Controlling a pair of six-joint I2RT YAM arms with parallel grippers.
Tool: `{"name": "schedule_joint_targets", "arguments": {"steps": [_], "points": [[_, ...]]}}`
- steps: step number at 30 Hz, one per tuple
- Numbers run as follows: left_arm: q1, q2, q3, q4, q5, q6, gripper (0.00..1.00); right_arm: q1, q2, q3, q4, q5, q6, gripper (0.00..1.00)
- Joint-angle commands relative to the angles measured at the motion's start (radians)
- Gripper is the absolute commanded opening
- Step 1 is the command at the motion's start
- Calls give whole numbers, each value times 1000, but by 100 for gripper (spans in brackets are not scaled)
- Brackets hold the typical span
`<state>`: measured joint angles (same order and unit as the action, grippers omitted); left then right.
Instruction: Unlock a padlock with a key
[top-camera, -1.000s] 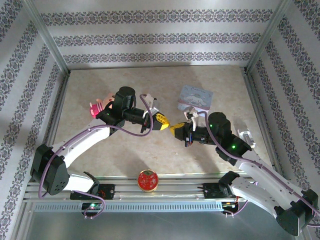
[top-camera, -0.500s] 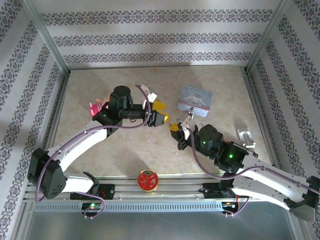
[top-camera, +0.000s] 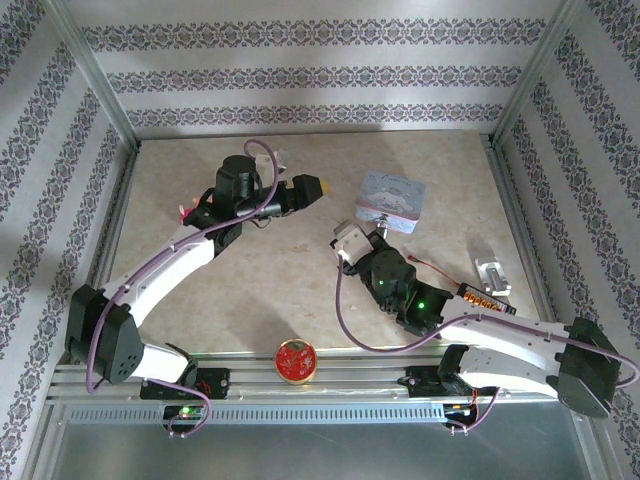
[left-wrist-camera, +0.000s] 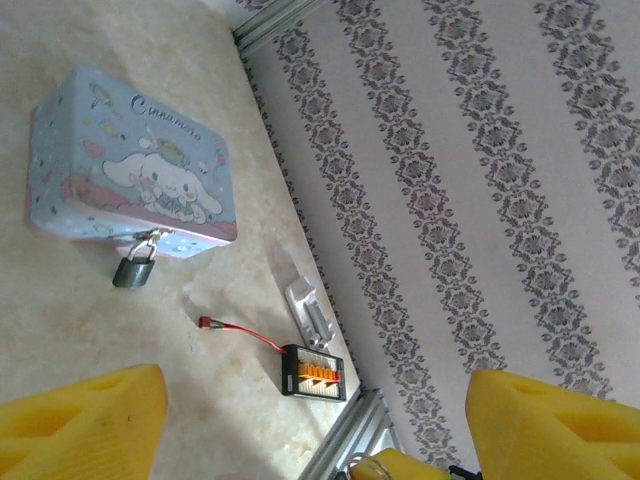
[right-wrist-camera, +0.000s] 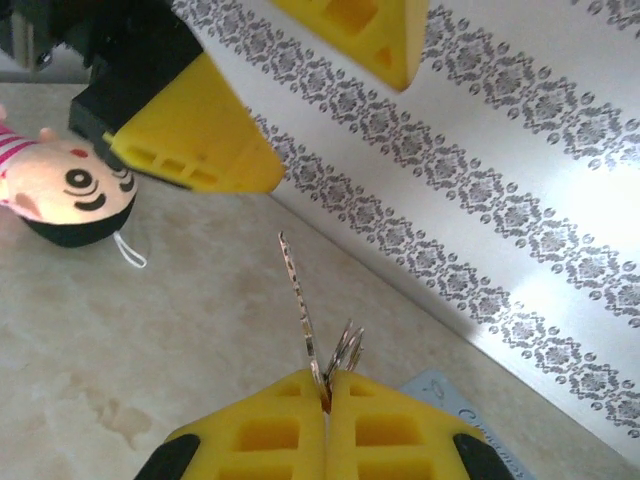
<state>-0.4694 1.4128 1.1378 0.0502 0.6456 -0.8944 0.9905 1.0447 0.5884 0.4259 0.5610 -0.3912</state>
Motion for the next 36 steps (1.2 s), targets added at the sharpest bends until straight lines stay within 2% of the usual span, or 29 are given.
{"name": "schedule_joint_targets", "arguments": {"steps": [1,15,20,26,36], "points": [[1,20,42,-43,21,-83,76,-22,9,-7,94,26,-19,0],[-27,96,119,-90,172,-145,60,-59,47,14,93,9,7,0],[-31,107,135,-148,204,-123,45,-68,59,17,88,5,17,0],[-45,135,155,-153,235,-124,36,-76,61,19,85,-3,35,0],[-55,181,139,-45,265,-198,31,-79,59,21,68,-11,48,0]]}}
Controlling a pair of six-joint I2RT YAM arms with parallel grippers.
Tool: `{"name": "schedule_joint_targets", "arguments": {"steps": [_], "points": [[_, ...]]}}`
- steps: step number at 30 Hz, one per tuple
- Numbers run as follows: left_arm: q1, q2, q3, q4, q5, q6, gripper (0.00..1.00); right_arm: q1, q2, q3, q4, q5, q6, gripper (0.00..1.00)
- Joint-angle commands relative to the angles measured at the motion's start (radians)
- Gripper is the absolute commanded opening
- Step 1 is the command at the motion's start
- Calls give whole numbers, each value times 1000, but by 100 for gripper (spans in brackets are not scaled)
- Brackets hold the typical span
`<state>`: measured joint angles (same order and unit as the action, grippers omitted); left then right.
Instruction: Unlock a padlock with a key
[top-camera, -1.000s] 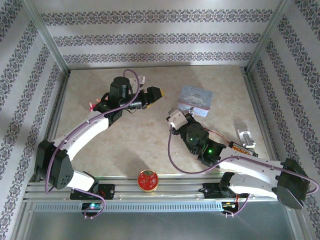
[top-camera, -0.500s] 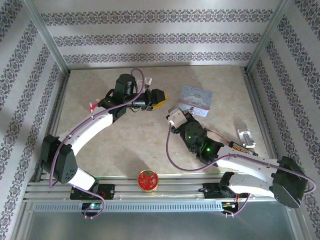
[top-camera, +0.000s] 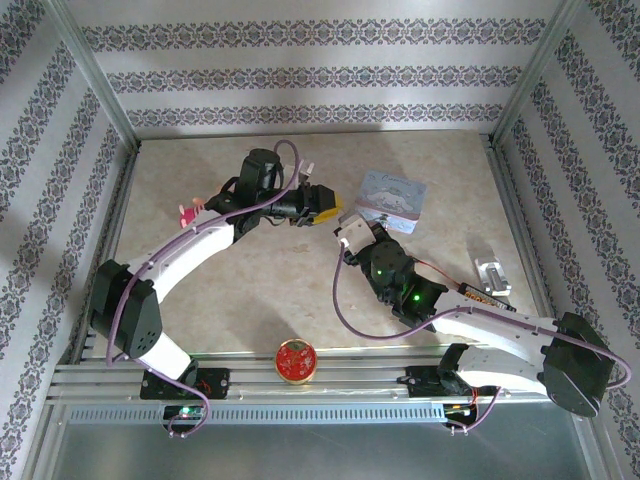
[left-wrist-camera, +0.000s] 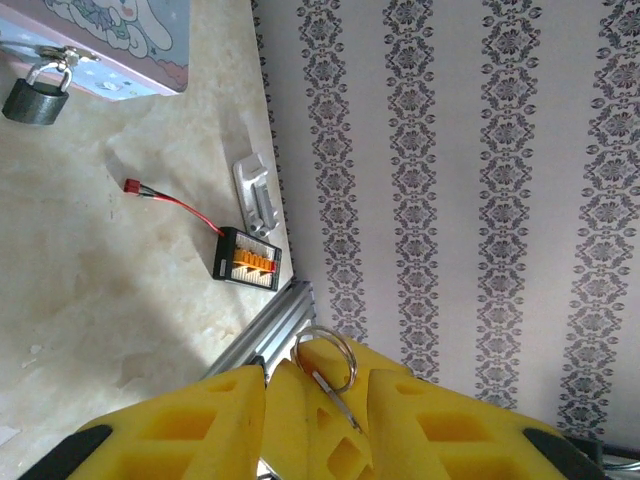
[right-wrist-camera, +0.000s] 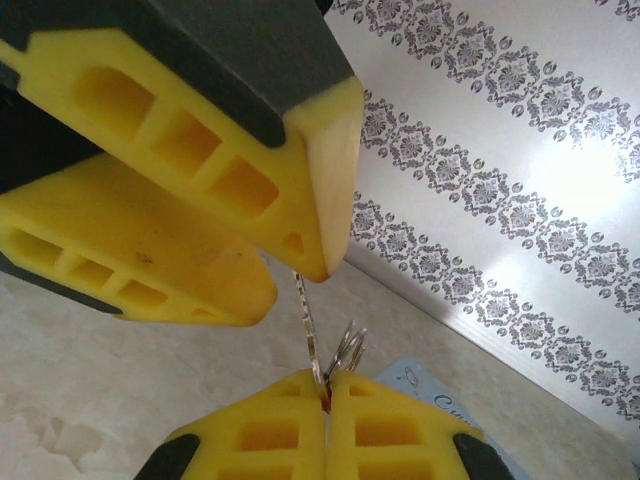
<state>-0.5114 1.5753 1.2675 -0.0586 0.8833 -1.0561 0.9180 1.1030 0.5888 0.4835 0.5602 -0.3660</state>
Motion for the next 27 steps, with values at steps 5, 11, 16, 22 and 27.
{"name": "schedule_joint_targets", "arguments": {"steps": [5,11,16,22,27], "points": [[-16,23,20,64,26,-35,21,-8,0,20,2,-14,27,0],[-16,41,18,104,34,-62,14,-10,7,19,3,-17,35,0],[-16,43,30,107,31,-58,0,-10,12,22,3,-19,34,0],[-12,30,61,24,0,43,0,-11,7,22,-13,-20,53,6],[-4,21,242,-407,-101,461,0,-34,-50,30,-158,-108,159,47]]}}
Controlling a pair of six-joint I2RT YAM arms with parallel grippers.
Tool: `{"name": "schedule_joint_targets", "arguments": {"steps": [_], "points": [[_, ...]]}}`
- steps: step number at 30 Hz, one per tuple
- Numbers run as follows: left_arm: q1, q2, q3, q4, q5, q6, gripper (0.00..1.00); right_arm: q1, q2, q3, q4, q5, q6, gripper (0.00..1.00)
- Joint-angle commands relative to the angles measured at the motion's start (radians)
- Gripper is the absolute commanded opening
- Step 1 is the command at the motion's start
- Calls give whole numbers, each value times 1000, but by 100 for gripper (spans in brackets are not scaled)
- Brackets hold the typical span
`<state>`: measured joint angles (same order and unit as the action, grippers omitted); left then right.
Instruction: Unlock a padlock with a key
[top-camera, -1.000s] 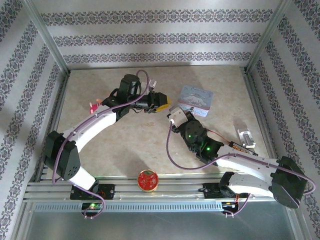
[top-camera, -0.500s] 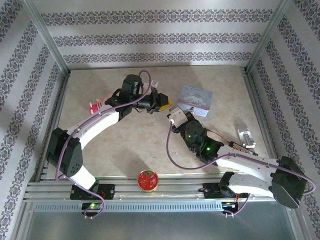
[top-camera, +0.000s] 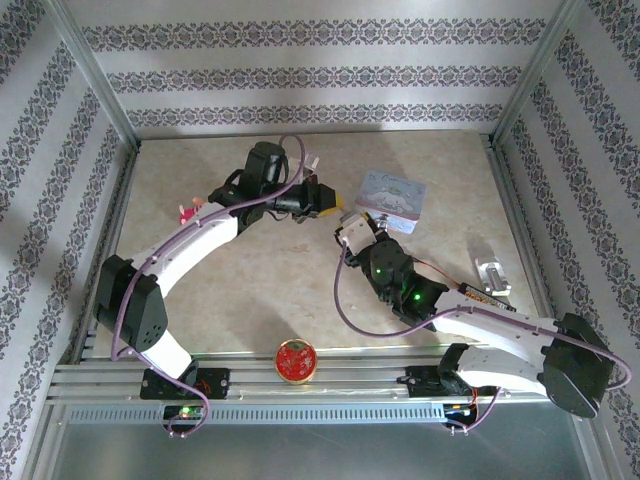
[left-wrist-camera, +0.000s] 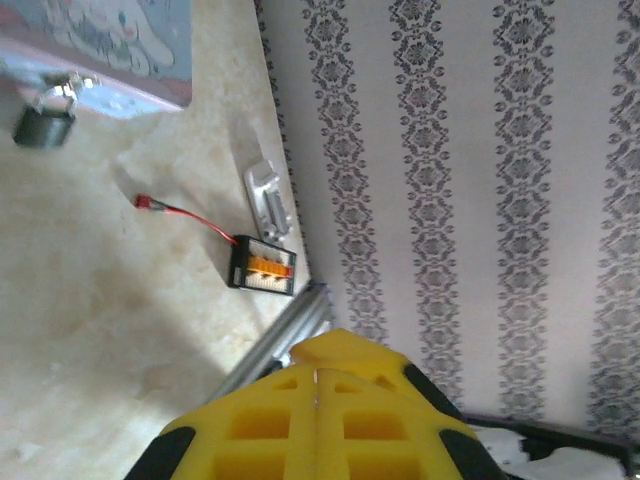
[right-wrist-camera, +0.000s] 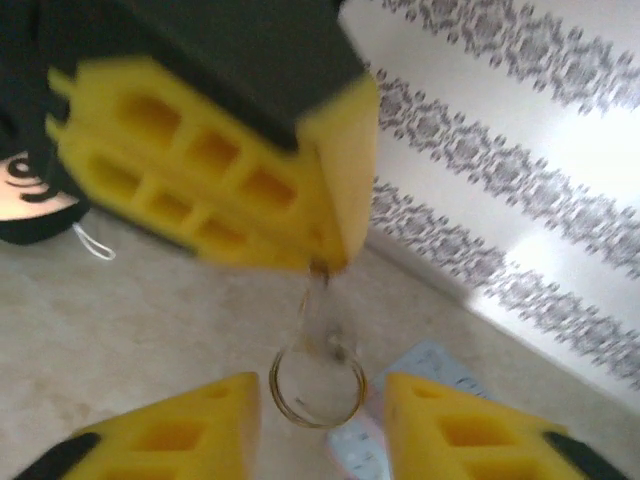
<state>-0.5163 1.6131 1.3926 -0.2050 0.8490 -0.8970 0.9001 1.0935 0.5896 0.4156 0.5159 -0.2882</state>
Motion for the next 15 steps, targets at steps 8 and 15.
{"name": "schedule_joint_targets", "arguments": {"steps": [8,15], "points": [[-4,-44,260,-607,-106,840,0,-233,-184,63,-356,-660,499,67],[-6,-153,101,-382,66,984,0,-287,-225,66,-284,-984,628,58]]}}
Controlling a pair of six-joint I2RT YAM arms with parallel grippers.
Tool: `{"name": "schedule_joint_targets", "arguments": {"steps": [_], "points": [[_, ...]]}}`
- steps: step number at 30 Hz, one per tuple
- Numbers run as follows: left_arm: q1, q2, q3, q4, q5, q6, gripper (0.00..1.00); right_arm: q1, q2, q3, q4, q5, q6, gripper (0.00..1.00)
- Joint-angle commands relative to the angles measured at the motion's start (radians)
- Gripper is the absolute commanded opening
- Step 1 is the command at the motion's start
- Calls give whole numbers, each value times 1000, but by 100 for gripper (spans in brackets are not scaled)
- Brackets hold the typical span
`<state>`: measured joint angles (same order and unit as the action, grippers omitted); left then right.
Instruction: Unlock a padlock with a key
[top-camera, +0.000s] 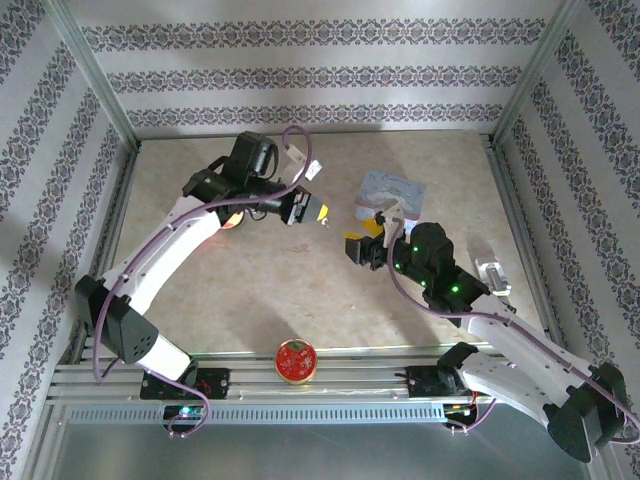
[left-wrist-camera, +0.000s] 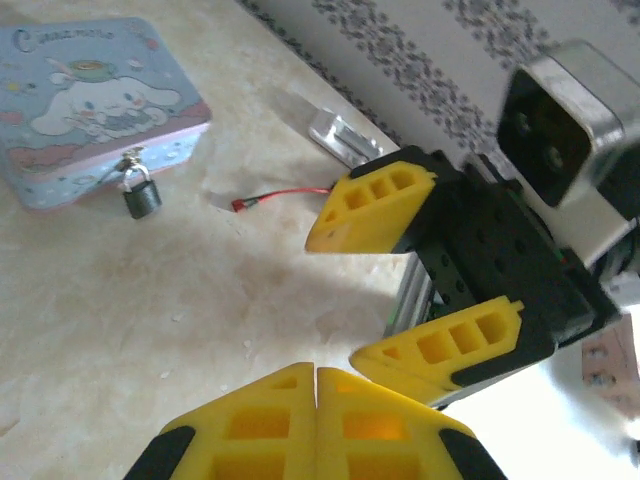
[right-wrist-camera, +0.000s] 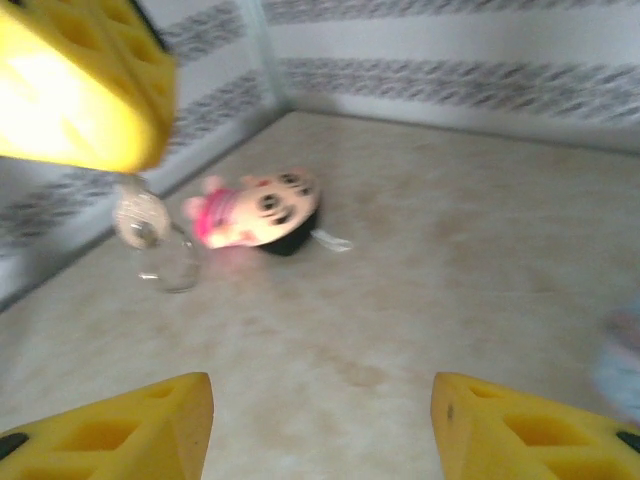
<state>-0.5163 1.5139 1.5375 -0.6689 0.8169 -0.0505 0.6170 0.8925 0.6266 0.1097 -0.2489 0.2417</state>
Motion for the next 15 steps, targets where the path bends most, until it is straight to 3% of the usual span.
{"name": "schedule_joint_targets", "arguments": {"steps": [1,6,9,15], "points": [[-6,-60,-60,112,123,130,0,-4,-32,26,35,-231,104,57],[-6,-69,-133,304,261,40,0,-8,-77,3,135,-253,151,54],[-6,-70,-163,399,306,-24,0,-14,-93,-8,184,-252,193,49],[-6,-91,-204,511,354,-94,0,-17,-73,2,237,-289,244,47]]}}
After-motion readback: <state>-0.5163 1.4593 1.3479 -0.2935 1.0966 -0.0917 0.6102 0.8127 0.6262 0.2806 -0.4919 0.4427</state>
